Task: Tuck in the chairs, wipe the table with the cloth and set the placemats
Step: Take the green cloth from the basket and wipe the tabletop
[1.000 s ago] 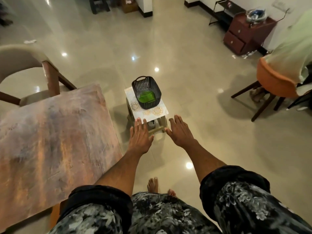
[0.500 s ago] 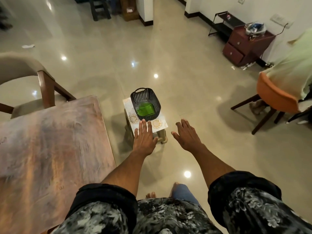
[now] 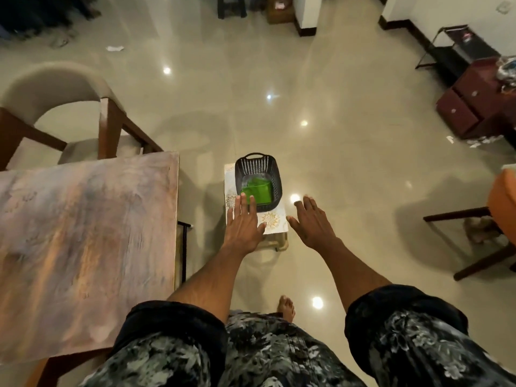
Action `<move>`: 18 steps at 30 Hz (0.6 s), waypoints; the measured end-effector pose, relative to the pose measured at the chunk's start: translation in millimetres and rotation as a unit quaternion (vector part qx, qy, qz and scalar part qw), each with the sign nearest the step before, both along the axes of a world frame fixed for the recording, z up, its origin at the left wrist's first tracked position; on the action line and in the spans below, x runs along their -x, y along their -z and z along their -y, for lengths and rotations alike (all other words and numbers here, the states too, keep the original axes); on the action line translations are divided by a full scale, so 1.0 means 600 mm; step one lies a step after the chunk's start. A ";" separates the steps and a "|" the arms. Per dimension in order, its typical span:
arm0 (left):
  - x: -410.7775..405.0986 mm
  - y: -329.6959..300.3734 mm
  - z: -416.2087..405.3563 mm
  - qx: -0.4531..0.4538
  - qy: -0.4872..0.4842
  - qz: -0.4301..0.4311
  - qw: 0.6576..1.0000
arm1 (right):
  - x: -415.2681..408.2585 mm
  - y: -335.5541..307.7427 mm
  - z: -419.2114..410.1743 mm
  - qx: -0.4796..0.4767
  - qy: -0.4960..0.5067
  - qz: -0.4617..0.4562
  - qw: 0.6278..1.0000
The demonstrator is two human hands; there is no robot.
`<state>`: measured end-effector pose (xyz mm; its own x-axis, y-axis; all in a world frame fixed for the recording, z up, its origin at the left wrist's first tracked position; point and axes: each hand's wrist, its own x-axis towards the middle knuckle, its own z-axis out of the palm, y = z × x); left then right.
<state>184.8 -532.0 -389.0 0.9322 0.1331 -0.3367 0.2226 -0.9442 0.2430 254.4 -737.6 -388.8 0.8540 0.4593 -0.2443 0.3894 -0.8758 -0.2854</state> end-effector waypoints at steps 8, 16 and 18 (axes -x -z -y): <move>-0.004 0.022 -0.023 0.002 -0.057 -0.071 0.996 | -0.062 0.049 -0.039 -0.021 -0.041 -0.066 0.997; -0.100 0.051 -0.082 0.011 -0.087 -0.109 0.990 | -0.146 0.067 -0.100 -0.008 -0.061 -0.098 0.993; -0.153 0.066 -0.082 0.016 -0.088 -0.095 0.991 | -0.189 0.060 -0.102 0.010 -0.060 -0.088 0.994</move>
